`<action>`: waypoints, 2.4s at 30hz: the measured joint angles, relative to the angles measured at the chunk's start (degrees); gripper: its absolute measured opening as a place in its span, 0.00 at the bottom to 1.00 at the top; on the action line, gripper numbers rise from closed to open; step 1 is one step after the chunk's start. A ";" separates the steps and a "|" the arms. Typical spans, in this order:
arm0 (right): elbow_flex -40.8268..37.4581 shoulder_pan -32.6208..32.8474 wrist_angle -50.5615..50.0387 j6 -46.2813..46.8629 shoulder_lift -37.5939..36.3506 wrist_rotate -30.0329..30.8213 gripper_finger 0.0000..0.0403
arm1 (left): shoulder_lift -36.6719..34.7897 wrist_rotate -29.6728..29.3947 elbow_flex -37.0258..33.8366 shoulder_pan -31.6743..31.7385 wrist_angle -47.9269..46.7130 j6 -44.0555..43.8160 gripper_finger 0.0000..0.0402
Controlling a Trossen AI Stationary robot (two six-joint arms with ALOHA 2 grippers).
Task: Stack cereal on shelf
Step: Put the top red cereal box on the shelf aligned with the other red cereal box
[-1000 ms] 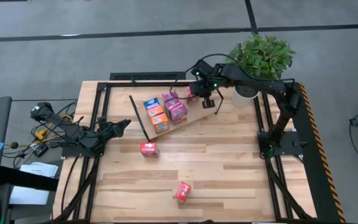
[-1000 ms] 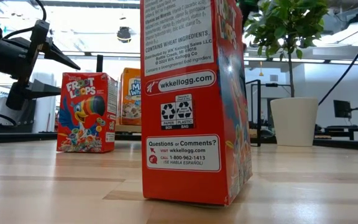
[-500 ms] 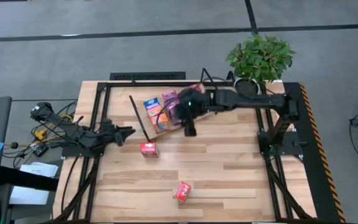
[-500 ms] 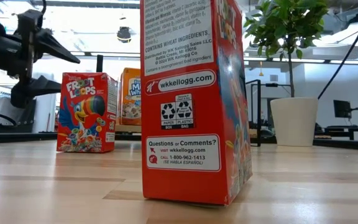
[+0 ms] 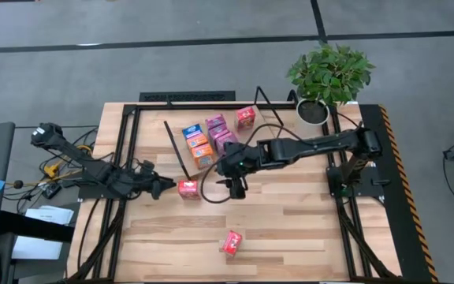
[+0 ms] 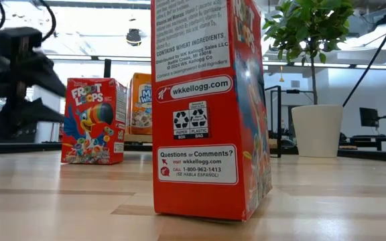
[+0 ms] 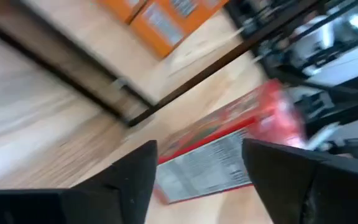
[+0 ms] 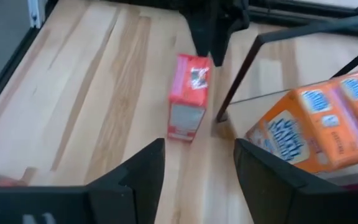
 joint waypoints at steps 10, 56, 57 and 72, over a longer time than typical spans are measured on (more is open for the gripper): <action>-0.24 1.03 2.33 1.50 0.00 0.00 0.47 | 16.85 -0.66 0.00 -0.29 9.64 -5.89 0.30; -0.19 5.08 6.77 2.65 7.54 -1.51 0.93 | 63.09 -3.53 22.89 1.95 25.72 -7.26 0.15; -0.19 5.08 6.65 2.58 7.54 -1.51 0.92 | 63.44 -3.54 23.18 2.17 25.78 -7.16 0.15; -0.18 5.74 4.50 3.11 13.36 -1.19 0.91 | 63.52 -4.64 23.22 2.68 28.04 -6.90 0.15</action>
